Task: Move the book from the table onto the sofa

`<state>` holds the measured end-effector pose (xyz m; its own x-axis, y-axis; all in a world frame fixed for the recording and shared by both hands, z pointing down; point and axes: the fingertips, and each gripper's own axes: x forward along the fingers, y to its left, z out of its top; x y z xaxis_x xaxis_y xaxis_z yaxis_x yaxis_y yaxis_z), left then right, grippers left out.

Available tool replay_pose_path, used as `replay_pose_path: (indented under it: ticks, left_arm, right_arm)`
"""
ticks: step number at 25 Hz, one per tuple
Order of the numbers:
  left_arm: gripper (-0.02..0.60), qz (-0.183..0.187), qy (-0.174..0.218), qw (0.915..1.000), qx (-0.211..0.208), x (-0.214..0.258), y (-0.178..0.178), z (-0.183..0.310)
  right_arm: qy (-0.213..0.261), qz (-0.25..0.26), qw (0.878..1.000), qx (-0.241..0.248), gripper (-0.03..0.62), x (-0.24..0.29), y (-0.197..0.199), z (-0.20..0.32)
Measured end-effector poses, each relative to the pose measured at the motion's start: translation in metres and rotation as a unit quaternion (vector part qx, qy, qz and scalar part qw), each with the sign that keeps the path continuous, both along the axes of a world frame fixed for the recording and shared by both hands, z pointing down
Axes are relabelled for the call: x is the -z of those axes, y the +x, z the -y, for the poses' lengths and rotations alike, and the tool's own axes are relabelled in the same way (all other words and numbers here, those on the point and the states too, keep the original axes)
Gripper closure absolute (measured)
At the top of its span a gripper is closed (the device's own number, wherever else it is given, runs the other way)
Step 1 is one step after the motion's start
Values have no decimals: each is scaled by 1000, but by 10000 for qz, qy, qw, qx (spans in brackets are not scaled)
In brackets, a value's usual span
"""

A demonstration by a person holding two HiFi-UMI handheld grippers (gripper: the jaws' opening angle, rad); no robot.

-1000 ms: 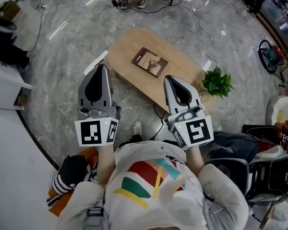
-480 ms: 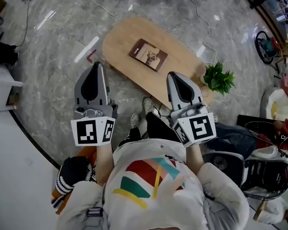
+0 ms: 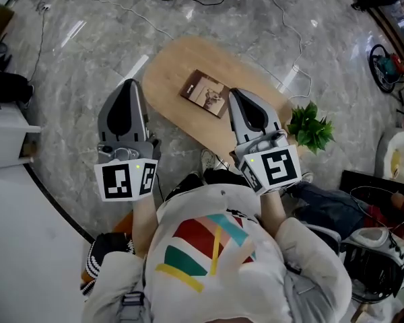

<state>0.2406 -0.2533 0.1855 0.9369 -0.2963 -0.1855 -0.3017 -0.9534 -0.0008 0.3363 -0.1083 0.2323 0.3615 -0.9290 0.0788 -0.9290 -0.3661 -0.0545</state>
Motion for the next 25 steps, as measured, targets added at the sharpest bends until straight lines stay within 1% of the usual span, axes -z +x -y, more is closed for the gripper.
replay_pose_path:
  ticks: [3,4,7,9,12,15,17,19,20,22,23,25]
  left_arm:
    - [574,-115,-214,9996,-112,-8,29,2]
    - [574,-101,-226,9996,-153,-12,39,3]
    - [574,79,-121,9995,-281,-22,65,5]
    - [574,136,-138,9992,-361,-30,78,6]
    - [574,196,-174,9984,-503,-44,96,7]
    - [574,242,-85,9972,-696,-69,111,10]
    - [574,322,-151,9964,-772,-104,112,12]
    - [574,501,-280,9952,-789,-150,118,20]
    - [574,596,-344,9945,-791,-174,121,25]
    - [574,757,-473,9928,-799,-221,125,36]
    - [574,828,-540,9919,-795,-245,126,41]
    - [574,946,-683,9902,-761,-291,125,48]
  right_arm:
    - [-93,22,10000,3,582,-12,27,0]
    - [-133,9,9999,0,582,-16,36,2]
    - [-151,-36,9999,-69,582,-18,55,9]
    - [-157,-42,9998,-122,582,-19,65,13]
    - [-303,-37,9993,-222,582,-29,78,21]
    - [-493,49,9985,-246,582,-53,86,33]
    - [-713,98,9972,-178,582,-85,85,40]
    - [-1099,132,9938,-117,582,-135,86,48]
    - [-1357,224,9904,-101,582,-166,86,52]
    - [-1833,563,9814,-109,582,-232,87,58]
    - [-1979,724,9775,-122,582,-263,89,63]
    - [-2001,900,9755,-139,582,-317,95,77]
